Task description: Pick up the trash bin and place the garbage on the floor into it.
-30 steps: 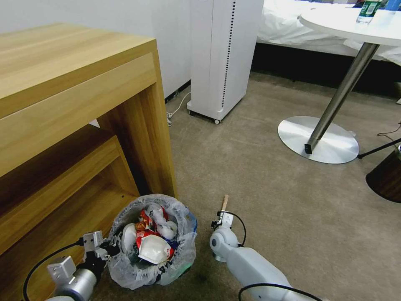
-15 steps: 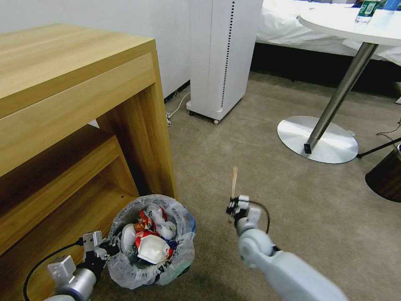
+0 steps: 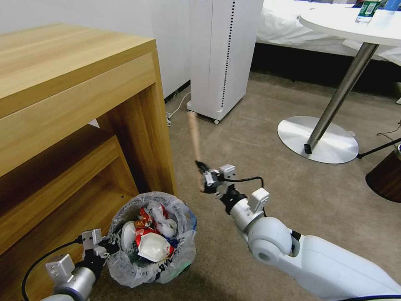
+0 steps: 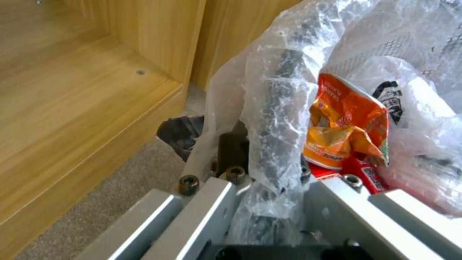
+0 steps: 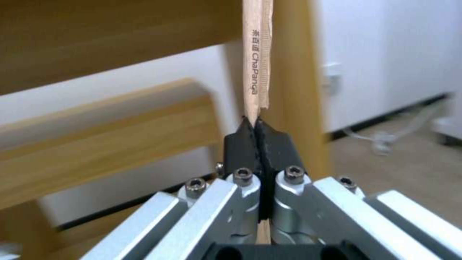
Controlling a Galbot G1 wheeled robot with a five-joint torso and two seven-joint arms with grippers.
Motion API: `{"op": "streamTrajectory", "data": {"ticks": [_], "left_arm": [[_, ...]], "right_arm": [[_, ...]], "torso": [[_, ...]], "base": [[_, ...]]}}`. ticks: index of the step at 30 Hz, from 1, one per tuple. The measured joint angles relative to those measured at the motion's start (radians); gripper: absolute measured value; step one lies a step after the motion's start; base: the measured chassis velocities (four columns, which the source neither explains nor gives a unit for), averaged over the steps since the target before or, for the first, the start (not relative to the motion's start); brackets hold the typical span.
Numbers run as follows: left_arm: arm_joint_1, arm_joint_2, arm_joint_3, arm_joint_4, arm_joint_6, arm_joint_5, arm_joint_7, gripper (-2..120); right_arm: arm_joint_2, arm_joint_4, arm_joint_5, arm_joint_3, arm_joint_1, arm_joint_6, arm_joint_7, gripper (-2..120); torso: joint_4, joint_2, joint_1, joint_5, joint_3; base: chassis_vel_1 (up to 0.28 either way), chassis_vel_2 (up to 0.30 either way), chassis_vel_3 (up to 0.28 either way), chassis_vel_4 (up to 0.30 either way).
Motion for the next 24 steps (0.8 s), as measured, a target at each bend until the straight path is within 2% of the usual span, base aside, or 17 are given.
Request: {"op": "streamTrajectory", "data": {"ticks": [5,9,13,24], "left_arm": [[0.011,-0.003,-0.002,-0.016,0.0,0.0,0.0,1],[0.017,-0.004,-0.004,-0.022,0.0,0.0,0.0,1],[0.026,-0.006,-0.006,-0.032,-0.005,-0.002,0.001,1],[0.027,-0.007,-0.008,-0.036,-0.009,-0.007,0.002,1]], "right_arm": [[0.024,0.007,0.005,-0.127,0.091,-0.016,-0.002,0],[0.038,-0.015,0.0,-0.172,0.117,-0.018,0.002,0],[0.076,-0.102,-0.046,-0.294,0.165,-0.01,0.009,0],[0.106,-0.171,-0.104,-0.38,0.172,0.01,0.002,0]], "torso": [[0.0,0.0,0.0,-0.0001,0.0],[0.0,0.0,0.0,-0.0001,0.0],[0.0,0.0,0.0,-0.0002,0.0],[0.0001,0.0,0.0,0.0,0.0]], "base": [[0.0,0.0,0.0,0.0],[0.0,0.0,0.0,0.0],[0.0,0.0,0.0,0.0],[0.0,0.0,0.0,0.0]]}}
